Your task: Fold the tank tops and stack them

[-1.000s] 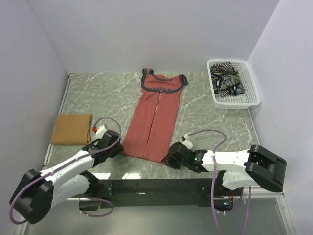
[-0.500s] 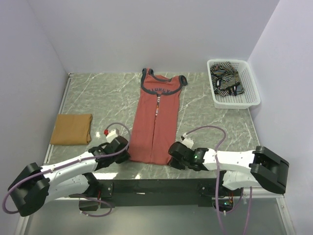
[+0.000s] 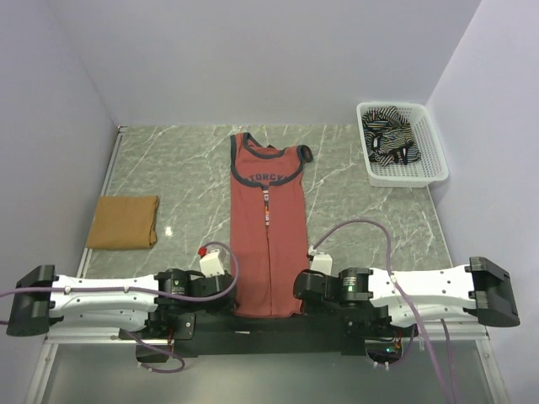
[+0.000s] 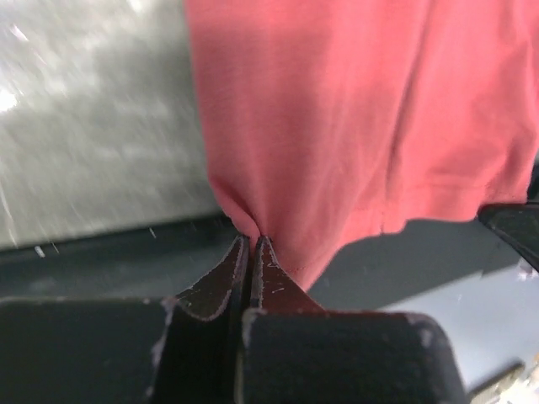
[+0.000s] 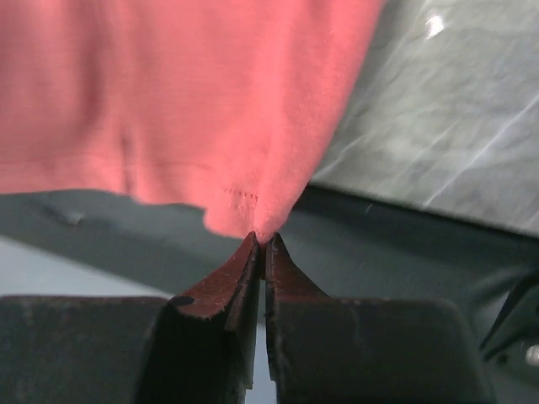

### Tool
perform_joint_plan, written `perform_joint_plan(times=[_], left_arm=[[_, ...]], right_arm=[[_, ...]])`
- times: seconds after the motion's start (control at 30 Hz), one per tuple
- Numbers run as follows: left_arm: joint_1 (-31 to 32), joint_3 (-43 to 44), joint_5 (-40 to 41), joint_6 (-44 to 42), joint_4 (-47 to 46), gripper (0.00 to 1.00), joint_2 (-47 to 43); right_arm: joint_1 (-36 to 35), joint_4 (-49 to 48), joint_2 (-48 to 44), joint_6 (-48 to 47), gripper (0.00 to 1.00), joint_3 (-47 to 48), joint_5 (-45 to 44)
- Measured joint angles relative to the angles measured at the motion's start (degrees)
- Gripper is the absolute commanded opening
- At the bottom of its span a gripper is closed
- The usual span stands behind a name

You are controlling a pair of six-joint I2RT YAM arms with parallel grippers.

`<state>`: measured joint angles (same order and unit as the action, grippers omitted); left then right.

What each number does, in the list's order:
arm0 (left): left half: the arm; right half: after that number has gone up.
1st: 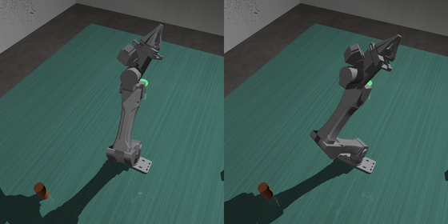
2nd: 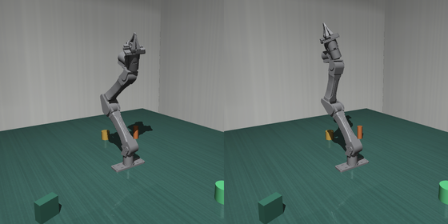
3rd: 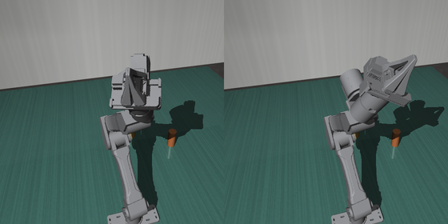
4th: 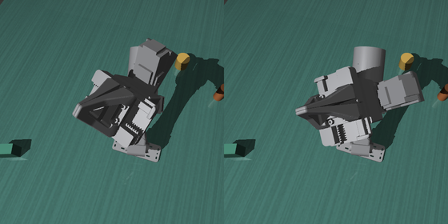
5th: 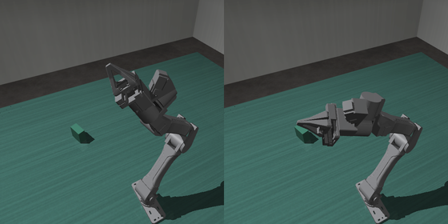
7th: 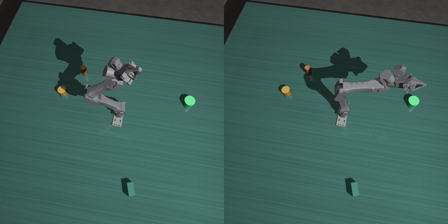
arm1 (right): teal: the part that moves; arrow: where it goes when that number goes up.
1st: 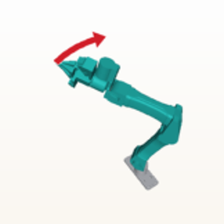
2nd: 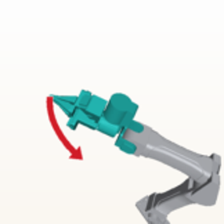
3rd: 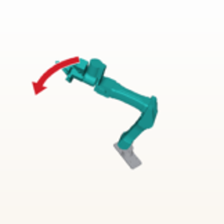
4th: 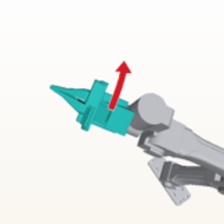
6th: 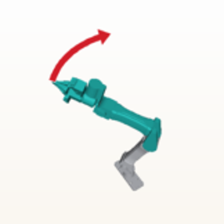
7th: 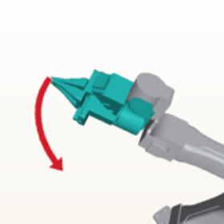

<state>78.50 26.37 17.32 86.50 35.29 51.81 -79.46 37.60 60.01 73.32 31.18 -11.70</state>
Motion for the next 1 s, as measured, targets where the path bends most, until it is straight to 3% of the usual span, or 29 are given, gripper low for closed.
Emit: perform_joint_plan(times=[0.17,0.33,0.63,0.93,1.0], left_arm=[[2.43,4.59,3.04,2.99,4.09,0.01,0.2],[-1.25,8.39,6.69,1.95,5.9,0.0,-0.52],[-20.61,12.07,8.11,-10.51,-0.92,0.0,0.76],[-37.68,22.29,5.16,-25.57,-14.36,0.01,17.14],[-42.62,26.05,2.6,-28.85,-17.53,0.04,23.58]], right_arm=[[-1.49,4.74,-2.69,1.18,0.08,4.52,-2.56],[4.96,6.08,-3.93,-1.11,0.07,7.26,-4.35],[19.96,0.59,-1.14,-11.69,0.06,11.67,-6.43],[36.41,-9.27,11.98,-24.46,0.04,22.4,-4.26],[40.83,-11.52,17.18,-27.19,0.12,26.23,-1.99]])
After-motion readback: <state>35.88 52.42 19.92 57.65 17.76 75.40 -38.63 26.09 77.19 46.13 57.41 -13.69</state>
